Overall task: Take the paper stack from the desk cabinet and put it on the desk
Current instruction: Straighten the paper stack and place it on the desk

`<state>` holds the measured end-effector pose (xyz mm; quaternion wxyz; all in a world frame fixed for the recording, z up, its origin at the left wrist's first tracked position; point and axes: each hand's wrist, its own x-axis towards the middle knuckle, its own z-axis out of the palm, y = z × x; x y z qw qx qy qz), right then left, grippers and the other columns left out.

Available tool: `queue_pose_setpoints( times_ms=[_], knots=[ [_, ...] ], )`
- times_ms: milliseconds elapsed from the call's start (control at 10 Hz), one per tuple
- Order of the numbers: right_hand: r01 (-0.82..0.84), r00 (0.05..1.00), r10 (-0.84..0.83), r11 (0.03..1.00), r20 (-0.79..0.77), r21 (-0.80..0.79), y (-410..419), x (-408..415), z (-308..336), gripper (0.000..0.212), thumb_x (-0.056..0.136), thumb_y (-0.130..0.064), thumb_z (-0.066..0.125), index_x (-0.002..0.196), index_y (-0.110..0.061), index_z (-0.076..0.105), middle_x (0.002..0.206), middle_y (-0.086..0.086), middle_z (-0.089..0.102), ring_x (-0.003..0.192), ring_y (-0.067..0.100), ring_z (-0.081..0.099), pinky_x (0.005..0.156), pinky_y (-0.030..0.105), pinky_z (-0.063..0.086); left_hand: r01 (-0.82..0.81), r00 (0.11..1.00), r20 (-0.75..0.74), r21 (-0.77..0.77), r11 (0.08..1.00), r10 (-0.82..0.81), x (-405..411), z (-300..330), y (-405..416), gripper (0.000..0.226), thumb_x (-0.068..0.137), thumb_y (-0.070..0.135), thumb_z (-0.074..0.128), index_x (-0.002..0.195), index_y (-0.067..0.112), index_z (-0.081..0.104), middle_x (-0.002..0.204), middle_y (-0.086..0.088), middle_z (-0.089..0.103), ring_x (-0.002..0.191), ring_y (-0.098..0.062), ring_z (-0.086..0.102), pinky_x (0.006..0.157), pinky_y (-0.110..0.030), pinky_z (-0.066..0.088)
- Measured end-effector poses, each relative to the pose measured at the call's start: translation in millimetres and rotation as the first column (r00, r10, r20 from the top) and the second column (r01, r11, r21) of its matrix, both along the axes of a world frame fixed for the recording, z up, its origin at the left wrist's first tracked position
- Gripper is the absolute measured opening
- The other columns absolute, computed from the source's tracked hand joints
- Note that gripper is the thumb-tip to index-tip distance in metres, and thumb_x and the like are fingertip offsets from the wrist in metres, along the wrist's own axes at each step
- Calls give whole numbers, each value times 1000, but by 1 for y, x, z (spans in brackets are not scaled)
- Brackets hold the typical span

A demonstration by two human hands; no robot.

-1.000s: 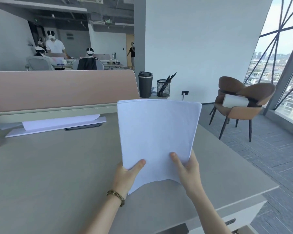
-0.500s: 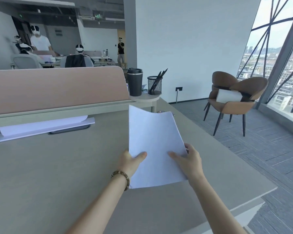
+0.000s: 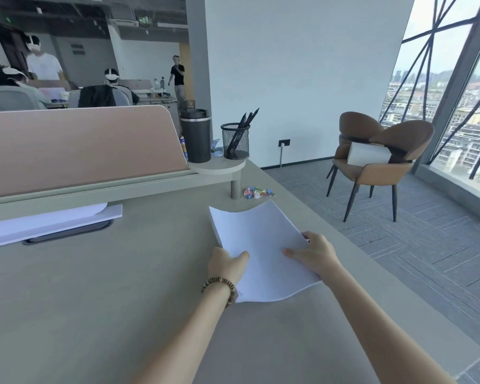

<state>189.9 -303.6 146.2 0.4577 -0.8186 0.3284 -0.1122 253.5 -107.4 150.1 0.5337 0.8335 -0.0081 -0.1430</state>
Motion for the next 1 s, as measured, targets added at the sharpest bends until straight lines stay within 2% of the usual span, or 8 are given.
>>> queue_pose_setpoints(
  times_ms=[100,200,300,400,500,700,900,1000],
  knots=[
    [-9,999,8,999,-36,-36,-20,13,-2,45,75,-31,83,115,-16,69,107,5,71,97,26,65,76,29,47,20,995,100,92,996,-29,6,-2,-17,31,83,26,59,103,4,49,82,-2,58,76,-30,61,68,-35,54],
    [-29,996,21,995,-84,-92,-35,22,0,42,78,-34,78,114,-15,69,110,6,71,107,29,66,86,35,54,34,977,198,217,976,-78,15,-8,-29,27,86,21,54,105,5,44,76,0,54,74,-31,60,71,-38,54],
    [-41,991,20,987,-136,-153,-43,31,1,46,74,-43,74,110,-13,70,113,9,70,111,30,64,89,37,54,12,954,284,302,953,-102,20,-13,-41,42,86,22,51,123,5,39,88,-8,65,79,-36,64,66,-38,52],
    [-66,978,18,972,-206,-225,-47,35,2,61,70,-54,68,116,-14,65,123,12,63,119,30,59,92,36,49,-30,911,390,385,922,-133,26,-22,-50,76,87,27,51,150,6,14,108,-14,68,95,-38,65,68,-35,45],
    [-83,974,20,958,-224,-276,-48,37,3,72,78,-51,68,137,-14,49,133,15,54,132,33,49,102,40,42,-65,873,436,546,835,-218,31,-28,-56,71,89,32,47,150,7,19,116,-14,66,105,-37,62,85,-40,46],
    [-139,950,12,911,-312,-389,-50,37,6,72,76,-59,60,135,-19,53,132,13,51,135,32,41,103,43,43,-147,861,444,683,715,-247,27,-35,-61,59,89,58,39,130,17,49,116,-8,57,112,-31,48,91,-41,36],
    [-168,940,11,884,-340,-435,-49,38,4,72,80,-65,55,133,-15,55,132,14,51,133,34,42,105,42,40,-85,895,379,665,742,-237,28,-33,-53,68,85,67,39,135,22,44,121,-7,50,117,-30,41,96,-42,32],
    [-137,951,-61,797,-303,-588,-36,36,5,67,89,-63,49,136,-14,51,134,15,50,130,35,45,106,41,37,-47,889,387,609,792,-246,25,-25,-45,71,83,70,43,135,21,43,125,-5,47,120,-29,40,99,-42,31]
  ],
)
